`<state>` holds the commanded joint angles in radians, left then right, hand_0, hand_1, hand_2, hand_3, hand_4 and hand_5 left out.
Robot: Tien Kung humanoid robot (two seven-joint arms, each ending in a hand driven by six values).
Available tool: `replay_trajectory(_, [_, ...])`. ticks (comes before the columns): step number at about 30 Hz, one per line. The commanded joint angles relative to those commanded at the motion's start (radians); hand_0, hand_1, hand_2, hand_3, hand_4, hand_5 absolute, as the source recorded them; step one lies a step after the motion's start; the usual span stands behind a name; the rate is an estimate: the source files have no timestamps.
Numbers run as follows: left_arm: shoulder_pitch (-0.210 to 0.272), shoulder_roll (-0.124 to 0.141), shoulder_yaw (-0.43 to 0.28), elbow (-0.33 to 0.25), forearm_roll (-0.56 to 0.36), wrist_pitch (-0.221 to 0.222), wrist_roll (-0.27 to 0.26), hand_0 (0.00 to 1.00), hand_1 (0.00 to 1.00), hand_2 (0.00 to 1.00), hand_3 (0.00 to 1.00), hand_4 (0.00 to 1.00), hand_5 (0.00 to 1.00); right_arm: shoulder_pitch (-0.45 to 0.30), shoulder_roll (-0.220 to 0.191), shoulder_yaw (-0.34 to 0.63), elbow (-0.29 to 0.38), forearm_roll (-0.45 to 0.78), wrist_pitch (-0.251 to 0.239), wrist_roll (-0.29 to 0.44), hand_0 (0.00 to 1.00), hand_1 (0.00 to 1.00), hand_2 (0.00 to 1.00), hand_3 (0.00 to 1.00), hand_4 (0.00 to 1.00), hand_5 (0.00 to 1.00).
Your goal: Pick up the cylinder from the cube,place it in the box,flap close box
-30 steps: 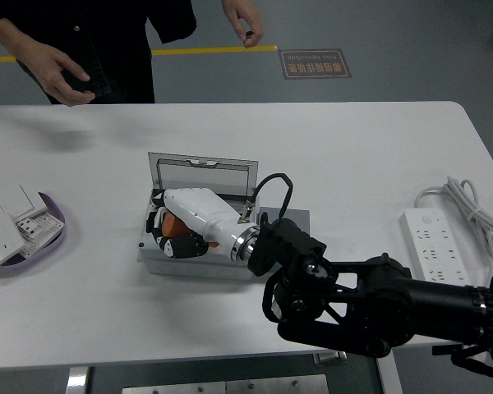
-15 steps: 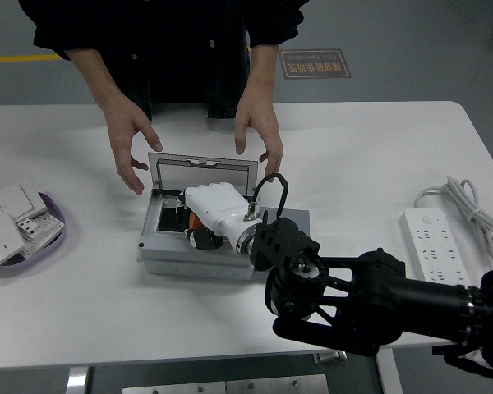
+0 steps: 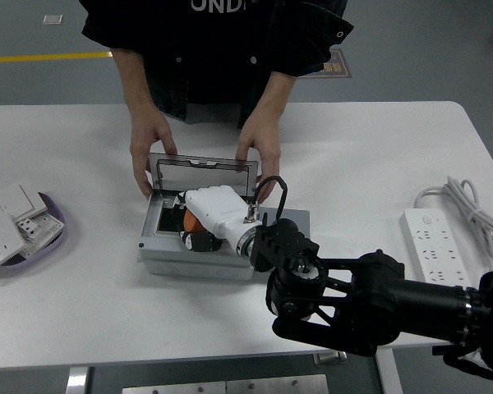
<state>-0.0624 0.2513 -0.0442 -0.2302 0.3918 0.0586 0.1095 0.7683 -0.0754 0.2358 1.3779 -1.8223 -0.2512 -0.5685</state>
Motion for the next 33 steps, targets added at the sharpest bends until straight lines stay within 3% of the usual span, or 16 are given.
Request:
replay_trajectory(4, [-0.001, 0.0, -0.002, -0.001, 0.004, 0.0, 0.0, 0.599, 0.621, 0.615, 0.635, 0.708, 0.225, -0.002, -0.001, 0.002, 0.0, 0.009, 0.0, 0.013, 0.664, 0.63, 0.677, 0.67, 0.753, 0.434])
replay_trajectory(5, [-0.001, 0.0, -0.003, -0.001, 0.006, 0.0, 0.0, 0.599, 0.621, 0.614, 0.633, 0.707, 0.225, -0.003, -0.001, 0.003, 0.001, 0.015, -0.003, 0.018, 0.665, 0.633, 0.675, 0.703, 0.867, 0.457])
replay_trajectory(10, [-0.002, -0.001, -0.009, -0.004, 0.014, 0.0, 0.001, 0.599, 0.621, 0.614, 0.633, 0.707, 0.225, -0.011, -0.007, 0.014, 0.009, 0.057, -0.023, 0.046, 0.665, 0.633, 0.675, 0.703, 0.867, 0.457])
replay_trajectory(11, [-0.003, -0.001, -0.01, -0.004, 0.015, 0.0, 0.001, 0.597, 0.621, 0.613, 0.633, 0.705, 0.223, -0.015, -0.01, 0.021, 0.016, 0.073, -0.031, 0.054, 0.683, 0.635, 0.672, 0.726, 0.931, 0.484])
replay_trajectory(23, [-0.003, -0.005, -0.023, -0.008, 0.025, -0.001, 0.002, 0.597, 0.62, 0.611, 0.631, 0.703, 0.222, -0.051, -0.073, 0.15, 0.182, 0.219, -0.141, 0.2, 0.699, 0.631, 0.672, 0.732, 0.974, 0.507])
replay_trajectory(28, [-0.005, -0.003, -0.019, -0.008, 0.023, -0.001, 0.002, 0.597, 0.62, 0.611, 0.631, 0.703, 0.222, -0.032, -0.091, 0.174, 0.15, 0.249, -0.17, 0.219, 0.699, 0.631, 0.672, 0.732, 0.974, 0.507])
replay_trajectory(33, [-0.006, 0.001, -0.011, -0.008, 0.018, 0.0, 0.003, 0.597, 0.62, 0.609, 0.63, 0.697, 0.218, 0.027, -0.106, 0.178, 0.063, 0.295, -0.178, 0.228, 0.7, 0.622, 0.66, 0.722, 0.971, 0.5])
